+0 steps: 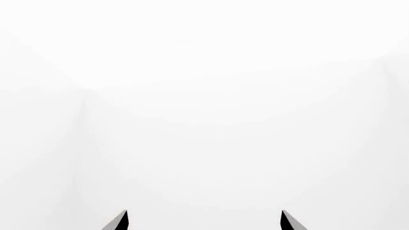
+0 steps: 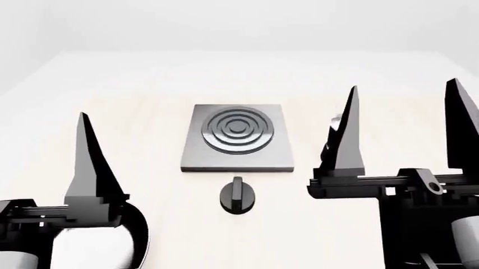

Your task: Turn on the stove and put the moka pot on it.

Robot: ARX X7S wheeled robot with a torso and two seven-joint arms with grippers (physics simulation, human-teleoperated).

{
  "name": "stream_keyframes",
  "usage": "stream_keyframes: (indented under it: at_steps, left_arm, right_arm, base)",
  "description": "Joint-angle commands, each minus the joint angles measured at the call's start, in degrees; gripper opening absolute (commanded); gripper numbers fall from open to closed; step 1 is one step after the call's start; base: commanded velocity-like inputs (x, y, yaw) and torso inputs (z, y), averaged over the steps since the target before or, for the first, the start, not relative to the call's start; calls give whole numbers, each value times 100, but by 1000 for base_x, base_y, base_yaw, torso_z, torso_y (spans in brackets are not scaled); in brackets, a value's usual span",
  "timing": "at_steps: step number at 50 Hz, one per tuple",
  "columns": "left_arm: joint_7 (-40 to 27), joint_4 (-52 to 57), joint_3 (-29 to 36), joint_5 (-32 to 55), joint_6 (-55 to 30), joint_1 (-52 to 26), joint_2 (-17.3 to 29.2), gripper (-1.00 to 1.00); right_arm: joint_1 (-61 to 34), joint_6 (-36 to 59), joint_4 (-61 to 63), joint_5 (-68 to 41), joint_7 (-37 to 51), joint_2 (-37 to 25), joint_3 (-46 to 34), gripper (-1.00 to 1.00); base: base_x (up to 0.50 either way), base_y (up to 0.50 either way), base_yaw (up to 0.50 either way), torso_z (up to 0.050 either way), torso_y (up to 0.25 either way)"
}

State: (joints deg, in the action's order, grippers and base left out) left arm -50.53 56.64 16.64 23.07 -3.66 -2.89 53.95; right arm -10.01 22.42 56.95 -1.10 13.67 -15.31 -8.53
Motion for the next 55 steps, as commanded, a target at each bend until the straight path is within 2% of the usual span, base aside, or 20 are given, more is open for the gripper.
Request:
stream_keyframes:
  at_steps: [1,18,30,39,46,55]
  left_arm:
    - [-7,-2,27,-1,-4,-15,7,100]
    - [-22,7,68,-5,-21,-48,19,100]
    - [49,-65,177,133,-179,-263,-35,100]
    - [547,-973,630,1510,-1058,-1082,-452,100]
    - [1063,-1795,754,2515,-1178,-1318,-792,100]
    - [1540,-2603,1019,2878,-1355,-1434,-1092,100]
  right_arm:
    - [82,-132,-57,0,51,-35,-26,100]
    - [79,-134,-54,-48,115,-84,-64,100]
    - [39,-42,-21,-107,161,-97,-66,100]
    - [-77,120,88,-156,168,-111,-87,100]
    - [-45,87,120,-137,198,-147,-118,100]
    - [-87,152,177,-158,249,-179,-171,100]
  base:
    - [301,0,0,0,0]
    - [302,0,0,0,1]
    - [7,0,0,0,0]
    - [0,0,0,0,0]
    - [0,0,0,0,0]
    - [0,0,0,0,0]
